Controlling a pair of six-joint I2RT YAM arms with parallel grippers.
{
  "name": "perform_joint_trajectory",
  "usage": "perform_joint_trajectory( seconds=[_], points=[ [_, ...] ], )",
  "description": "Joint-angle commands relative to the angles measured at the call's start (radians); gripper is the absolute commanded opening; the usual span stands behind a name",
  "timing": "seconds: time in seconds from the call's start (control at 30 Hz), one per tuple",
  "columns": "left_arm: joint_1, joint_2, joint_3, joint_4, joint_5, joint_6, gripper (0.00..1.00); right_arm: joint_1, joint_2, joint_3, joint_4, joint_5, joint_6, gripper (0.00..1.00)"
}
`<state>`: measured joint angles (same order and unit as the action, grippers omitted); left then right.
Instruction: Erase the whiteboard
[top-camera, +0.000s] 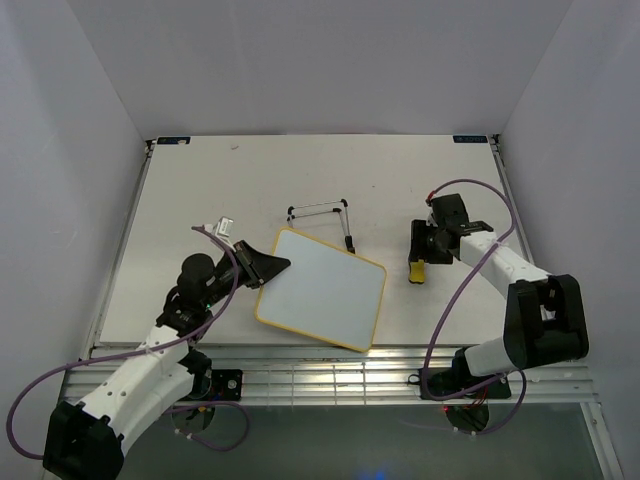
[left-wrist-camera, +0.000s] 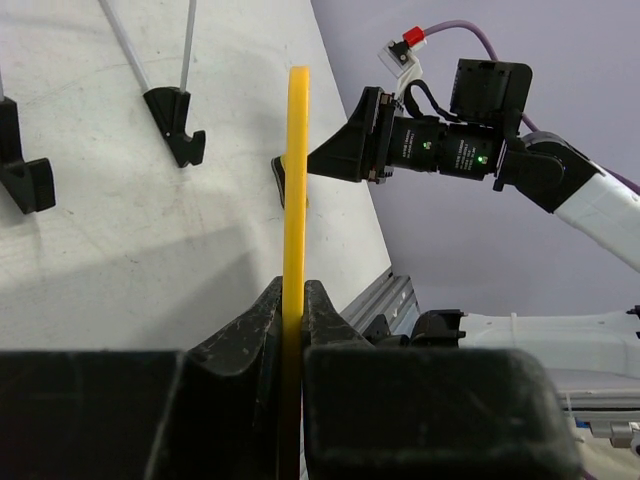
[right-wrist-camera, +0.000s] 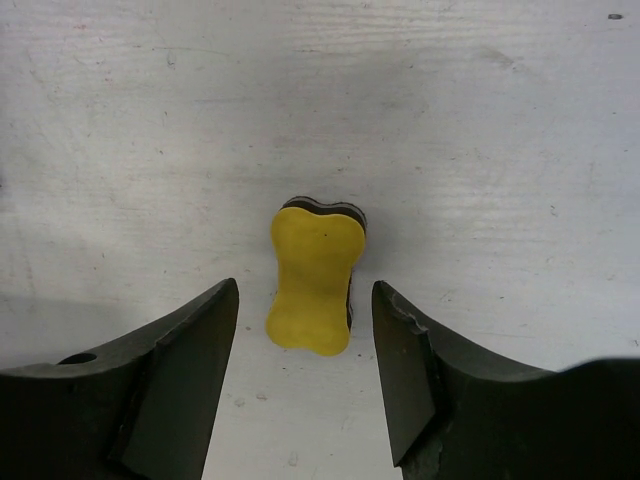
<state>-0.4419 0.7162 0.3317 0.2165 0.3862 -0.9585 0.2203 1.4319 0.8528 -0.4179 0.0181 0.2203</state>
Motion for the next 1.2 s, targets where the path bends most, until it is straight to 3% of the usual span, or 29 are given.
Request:
perform_joint_trajectory(
  seconds=[0.0, 0.33, 0.67, 0.9, 1.17],
  points=[
    [-0.004, -0.004, 0.075, 0.078, 0.042, -0.003, 0.0, -0.013, -0.044, 0.022, -0.032, -0.007, -0.018, 0.63],
    [-0.004, 0.051, 0.174, 0.122, -0.02, 0.083, 0.0, -0.033, -0.283, 0.069, -0.108, 0.054, -0.015, 0.63],
    [-0.004, 0.337, 0.391, 0.288, 0.04, 0.148, 0.0, -0.036, -0.415, 0.074, -0.119, 0.051, -0.012, 0.63],
    [0.008, 0.581, 0.558, 0.412, -0.026, 0.23, 0.0, -0.038, -0.458, 0.074, -0.127, 0.022, -0.01, 0.63],
    [0.057, 0.86, 0.724, 0.627, 0.106, 0.237, 0.0, -0.035, -0.478, 0.049, -0.119, -0.007, -0.015, 0.63]
  ],
)
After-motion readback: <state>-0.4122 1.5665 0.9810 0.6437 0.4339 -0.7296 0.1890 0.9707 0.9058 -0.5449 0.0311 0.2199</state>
